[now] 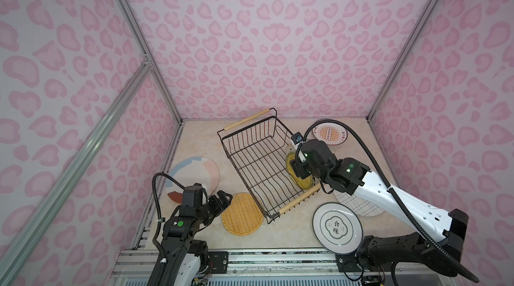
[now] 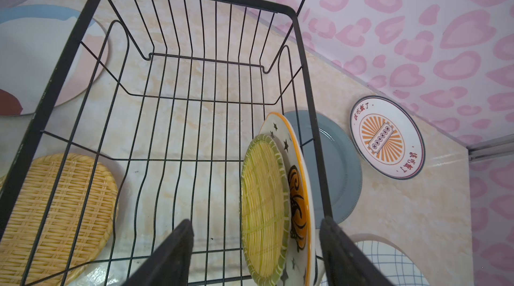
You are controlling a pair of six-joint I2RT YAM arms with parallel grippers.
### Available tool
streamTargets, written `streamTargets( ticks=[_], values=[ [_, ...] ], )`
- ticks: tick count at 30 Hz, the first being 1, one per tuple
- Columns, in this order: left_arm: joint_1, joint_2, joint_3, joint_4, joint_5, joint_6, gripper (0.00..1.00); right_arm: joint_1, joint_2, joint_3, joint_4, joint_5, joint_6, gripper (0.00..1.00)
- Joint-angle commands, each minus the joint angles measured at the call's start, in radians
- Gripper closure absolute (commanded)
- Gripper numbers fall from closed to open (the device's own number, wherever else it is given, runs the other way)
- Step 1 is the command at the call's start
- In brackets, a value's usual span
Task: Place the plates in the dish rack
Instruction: 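Open the right gripper and lift it off the tray while the left withdraws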
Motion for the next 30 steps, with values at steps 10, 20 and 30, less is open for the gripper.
streamTargets(
  ticks=[10, 20, 30],
  values=[
    [-0.042, 0.098, -0.103, 0.094, -0.060, -0.068, 0.12, 0.001, -0.002, -0.009, 0.045, -0.074, 0.028, 0.12],
    [-0.053, 0.164, -0.180, 0.208, 0.007, -0.040, 0.26, 0.002, -0.005, -0.019, 0.053, -0.088, 0.044, 0.12],
    [-0.070, 0.179, -0.184, 0.221, -0.013, -0.023, 0.51, 0.002, -0.022, -0.032, 0.065, -0.123, 0.063, 0.03]
  ],
)
